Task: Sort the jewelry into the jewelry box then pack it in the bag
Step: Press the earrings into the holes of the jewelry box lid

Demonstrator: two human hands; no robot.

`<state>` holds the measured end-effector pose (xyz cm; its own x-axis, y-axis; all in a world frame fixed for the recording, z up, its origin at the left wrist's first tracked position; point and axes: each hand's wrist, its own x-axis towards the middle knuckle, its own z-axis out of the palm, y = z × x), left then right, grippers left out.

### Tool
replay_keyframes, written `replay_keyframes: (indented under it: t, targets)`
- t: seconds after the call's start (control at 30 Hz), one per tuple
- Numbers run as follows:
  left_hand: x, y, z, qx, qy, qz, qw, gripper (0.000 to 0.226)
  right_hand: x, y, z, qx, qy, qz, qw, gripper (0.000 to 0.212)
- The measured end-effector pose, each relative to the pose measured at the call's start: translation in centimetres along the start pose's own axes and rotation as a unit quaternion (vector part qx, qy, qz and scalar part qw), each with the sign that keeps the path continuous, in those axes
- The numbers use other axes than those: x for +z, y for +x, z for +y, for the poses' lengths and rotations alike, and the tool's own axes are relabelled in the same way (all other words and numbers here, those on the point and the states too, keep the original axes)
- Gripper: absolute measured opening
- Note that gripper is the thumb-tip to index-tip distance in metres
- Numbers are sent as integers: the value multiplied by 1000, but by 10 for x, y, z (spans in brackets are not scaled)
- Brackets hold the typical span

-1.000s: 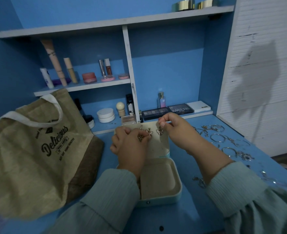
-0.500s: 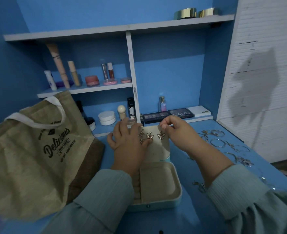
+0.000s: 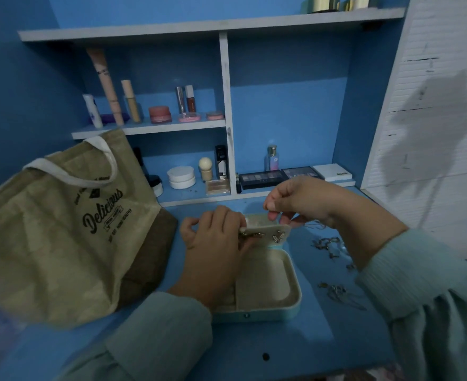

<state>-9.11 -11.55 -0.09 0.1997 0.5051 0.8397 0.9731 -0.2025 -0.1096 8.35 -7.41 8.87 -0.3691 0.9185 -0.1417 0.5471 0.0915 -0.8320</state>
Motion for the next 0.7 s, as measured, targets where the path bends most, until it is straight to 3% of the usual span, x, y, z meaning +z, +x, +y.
replay_keyframes:
  t: [0.27,0.5,0.7]
  targets:
    - [-4,-21,3,66,51,98,992,21,22,10,2,5,-97,-46,994,15]
    - [-2,-23,4,62,49,113,990,18,28,6,9,-13,-129,-67,989,15]
    - [0,-24,2,62,42,105,992,20,27,3,11,-17,-90,-59,994,14]
